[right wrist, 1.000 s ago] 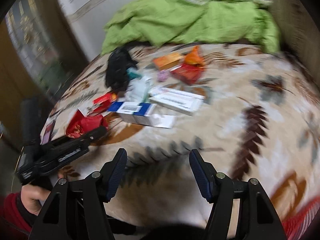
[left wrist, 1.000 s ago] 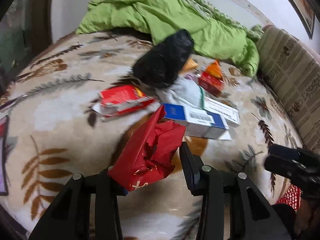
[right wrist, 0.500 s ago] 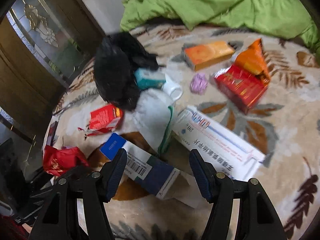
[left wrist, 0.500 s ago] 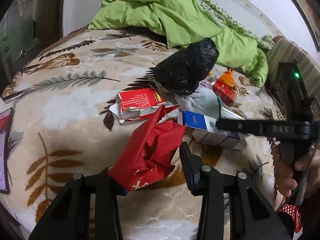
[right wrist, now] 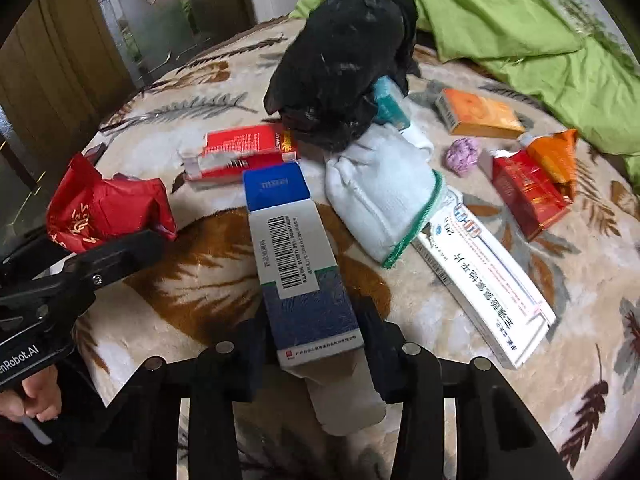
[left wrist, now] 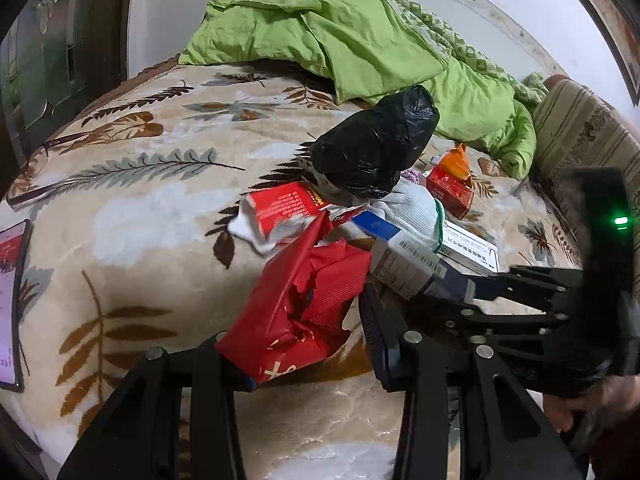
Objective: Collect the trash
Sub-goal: 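Carry the red packet and blue-white box with both tools to the red wastebasket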
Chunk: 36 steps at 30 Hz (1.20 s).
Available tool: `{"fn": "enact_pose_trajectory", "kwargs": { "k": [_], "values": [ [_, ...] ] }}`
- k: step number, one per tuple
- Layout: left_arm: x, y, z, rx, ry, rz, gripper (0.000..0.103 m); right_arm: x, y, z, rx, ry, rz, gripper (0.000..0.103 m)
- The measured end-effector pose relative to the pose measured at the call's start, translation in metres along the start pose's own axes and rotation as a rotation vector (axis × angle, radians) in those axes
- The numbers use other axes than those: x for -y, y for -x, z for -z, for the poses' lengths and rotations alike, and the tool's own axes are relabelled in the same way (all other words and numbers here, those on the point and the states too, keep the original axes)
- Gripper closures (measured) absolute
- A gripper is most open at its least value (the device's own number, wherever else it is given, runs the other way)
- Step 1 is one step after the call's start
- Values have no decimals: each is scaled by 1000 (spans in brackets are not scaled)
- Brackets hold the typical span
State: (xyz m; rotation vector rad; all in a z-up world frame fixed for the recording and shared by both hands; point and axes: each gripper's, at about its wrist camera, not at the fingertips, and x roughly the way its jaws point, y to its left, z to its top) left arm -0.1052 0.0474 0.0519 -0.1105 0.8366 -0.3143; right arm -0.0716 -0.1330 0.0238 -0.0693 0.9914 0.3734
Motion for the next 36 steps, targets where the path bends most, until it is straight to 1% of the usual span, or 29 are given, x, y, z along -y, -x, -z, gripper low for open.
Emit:
{"fn": "enact_pose_trajectory", "kwargs": {
  "k": [2, 4, 7, 10, 17, 21, 25, 28, 30, 34, 36],
  "values": [
    [2, 1, 0, 1, -13, 2, 63, 2, 15, 4, 40, -59, -9, 63],
    [7, 1, 1, 4, -31, 3, 63, 3, 31, 9, 79, -114, -10, 70],
    [15, 2, 3, 5, -55, 10, 63, 7, 56, 22, 137, -199, -12, 70],
    [20, 2, 5, 7, -73, 7, 63, 11, 72, 34, 166, -268, -14, 70],
    [30, 2, 10, 2, -111, 13, 63, 11, 89, 56, 197, -347, -21, 70],
    [38, 3, 15, -10, -129, 42, 63, 11, 105, 69, 227, -378, -28, 70],
    [53, 7, 21, -15, -172, 82, 63, 16, 124, 82, 254, -413, -33, 70],
    [71, 13, 26, -30, -202, 129, 63, 22, 143, 97, 277, -450, -30, 70],
    [86, 20, 27, -34, -231, 168, 63, 25, 155, 107, 287, -469, -13, 70],
    [132, 40, 29, -26, -330, 263, 63, 37, 189, 140, 309, -545, 27, 70],
    [157, 51, 31, -26, -378, 320, 63, 46, 210, 160, 329, -596, 63, 70]
  ]
}}
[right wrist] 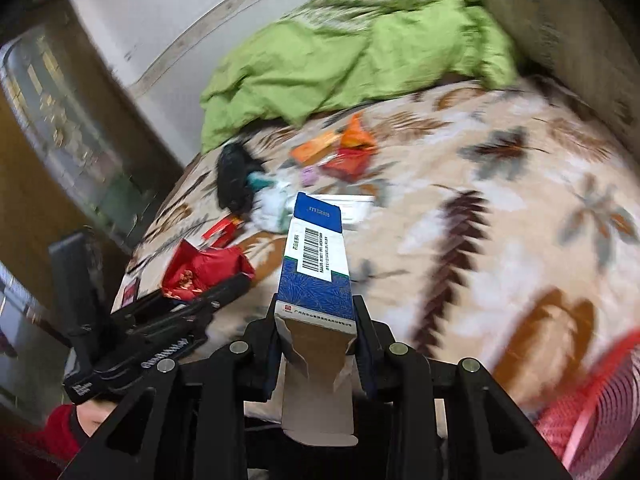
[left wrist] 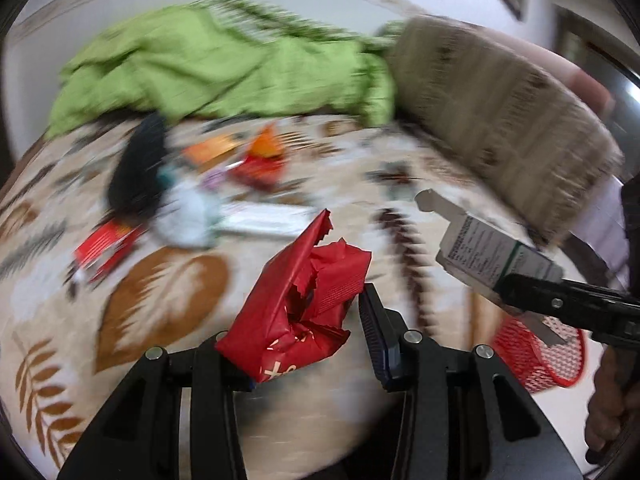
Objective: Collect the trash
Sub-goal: 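Carry the red packet and blue-white box with both tools to the red wastebasket, then open both tools over the red wastebasket to drop the packet and box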
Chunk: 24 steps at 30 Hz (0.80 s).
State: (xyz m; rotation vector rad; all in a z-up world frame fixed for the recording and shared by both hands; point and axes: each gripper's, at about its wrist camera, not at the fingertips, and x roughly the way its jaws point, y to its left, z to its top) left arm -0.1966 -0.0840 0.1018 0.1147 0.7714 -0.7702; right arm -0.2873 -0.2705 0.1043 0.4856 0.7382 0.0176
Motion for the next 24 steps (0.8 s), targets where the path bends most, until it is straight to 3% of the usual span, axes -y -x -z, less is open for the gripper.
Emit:
{"fn": "enact_pose_trajectory", "kwargs": {
  "k": [8, 13, 17, 19, 21, 24],
  "values": [
    [129, -4, -23, -56, -201, 275, 63, 90, 115, 24, 145, -181, 200, 70],
    [205, -25, -22, -152, -259, 428, 63, 145, 167, 47, 182, -289, 310, 70],
    [256, -47, -10, -212, -322, 466, 58, 180, 182, 62, 193, -367, 340, 68],
    [270, -61, -4, -262, -316, 467, 38, 194, 180, 69, 177, -398, 368, 68],
    [275, -70, -2, -284, -297, 464, 37, 202, 182, 74, 173, -423, 384, 58],
    [273, -72, -5, -305, -272, 454, 37, 211, 189, 74, 198, -421, 406, 55]
  ]
}}
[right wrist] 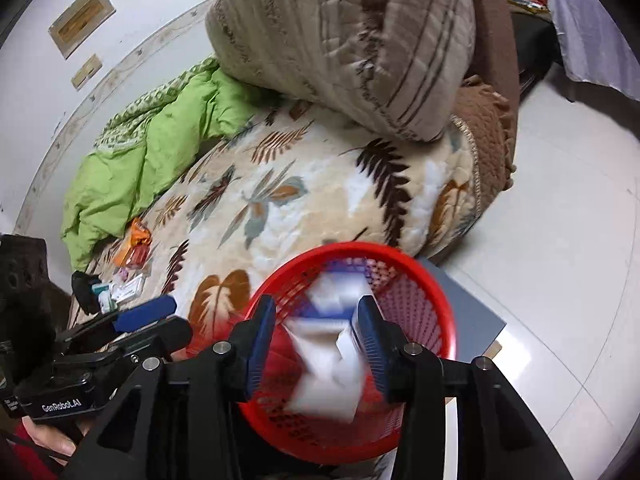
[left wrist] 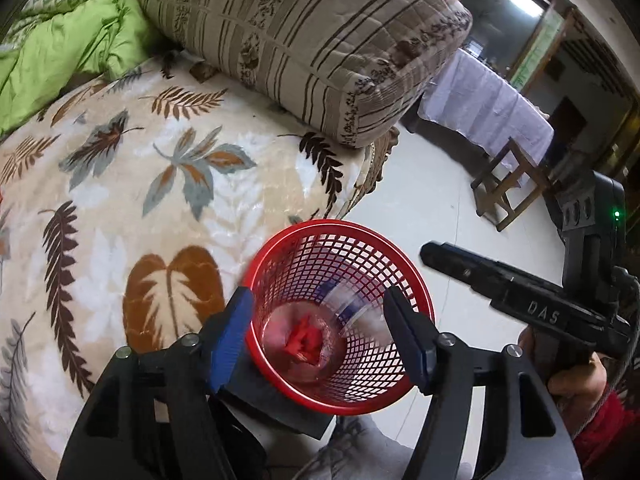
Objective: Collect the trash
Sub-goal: 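Open both tools over the red wastebasket to drop the packet and box, then move both empty tools back to the trash on the bed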
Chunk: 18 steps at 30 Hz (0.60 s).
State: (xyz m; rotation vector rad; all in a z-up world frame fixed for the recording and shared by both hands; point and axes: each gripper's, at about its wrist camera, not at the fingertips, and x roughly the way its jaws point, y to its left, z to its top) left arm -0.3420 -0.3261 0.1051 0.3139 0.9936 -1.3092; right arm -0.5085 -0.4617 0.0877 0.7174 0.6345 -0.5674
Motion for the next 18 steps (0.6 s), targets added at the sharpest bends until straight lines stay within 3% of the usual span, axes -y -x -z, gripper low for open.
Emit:
{"fn": "enact_pose_trajectory", "kwargs": {
  "k": [7, 11, 18],
  "values": [
    [-22, 51, 1, 105, 52, -103, 33, -21, 6, -12, 32, 70, -98, 53],
    [-46, 86, 12, 154, 61, -204, 32, -59, -2, -11, 14, 135, -187, 50],
    [-114, 147, 48, 223, 215, -299, 31, -147, -28, 4, -66, 271, -289, 49]
  ]
}}
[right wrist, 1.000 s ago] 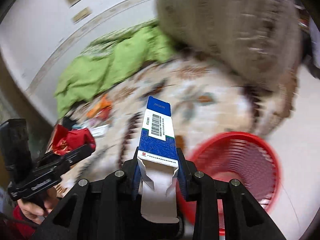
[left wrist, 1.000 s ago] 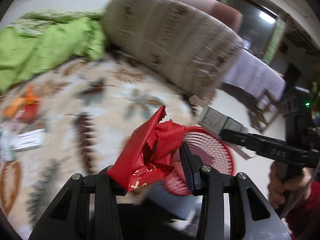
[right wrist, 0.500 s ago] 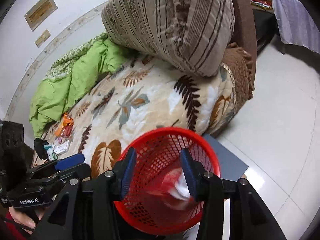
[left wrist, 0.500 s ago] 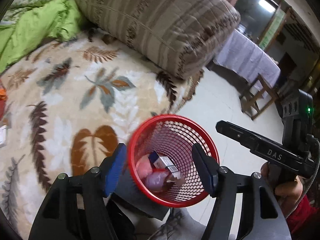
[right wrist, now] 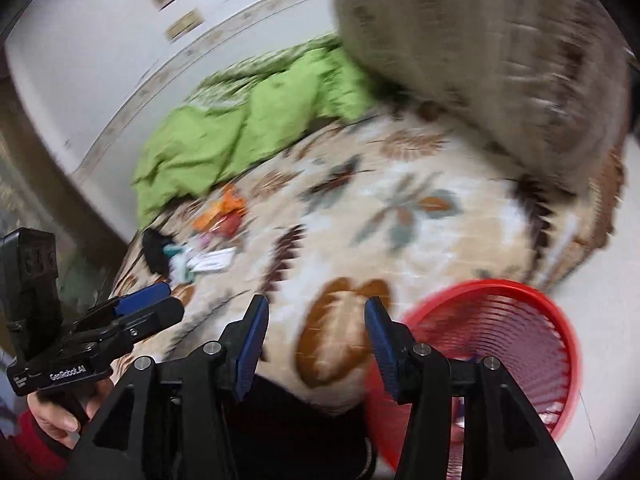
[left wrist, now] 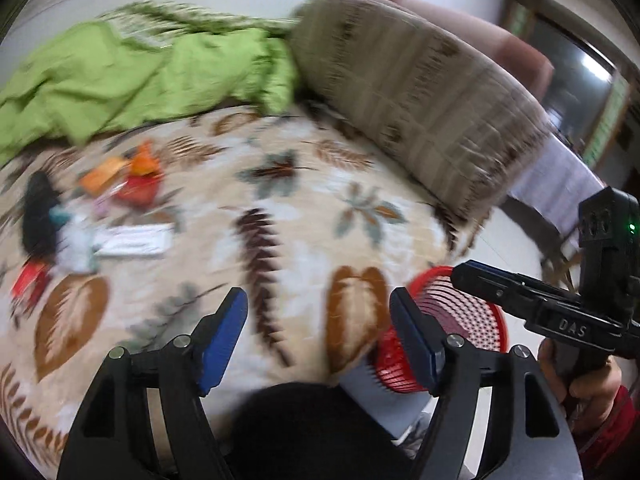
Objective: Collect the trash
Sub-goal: 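Move both empty tools back to the trash on the bed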
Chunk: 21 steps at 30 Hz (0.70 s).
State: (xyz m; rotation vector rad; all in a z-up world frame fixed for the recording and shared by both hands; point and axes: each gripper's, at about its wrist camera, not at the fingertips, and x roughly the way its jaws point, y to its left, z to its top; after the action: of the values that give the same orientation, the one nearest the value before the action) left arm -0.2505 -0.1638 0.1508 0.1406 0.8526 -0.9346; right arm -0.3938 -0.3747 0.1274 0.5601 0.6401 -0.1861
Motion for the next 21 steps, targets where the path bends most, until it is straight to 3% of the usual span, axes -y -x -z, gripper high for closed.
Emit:
{"fn": "enact_pose_trajectory", "kwargs": {
  "k": [9, 17, 19, 21],
  "values": [
    [-113, 46, 27, 78, 171, -200, 30, -91, -62, -4, -99, 157, -93, 48],
    [-230, 52, 45, 94, 284, -504, 30, -129, -107, -14, -167, 237, -134, 48],
    [-253, 43, 45, 65, 302, -508, 30, -137, -119, -16, -176, 255, -137, 48],
    [-270, 31, 42, 25, 319, -463, 30, -143, -130, -17, -187, 258, -148, 48]
  ]
}}
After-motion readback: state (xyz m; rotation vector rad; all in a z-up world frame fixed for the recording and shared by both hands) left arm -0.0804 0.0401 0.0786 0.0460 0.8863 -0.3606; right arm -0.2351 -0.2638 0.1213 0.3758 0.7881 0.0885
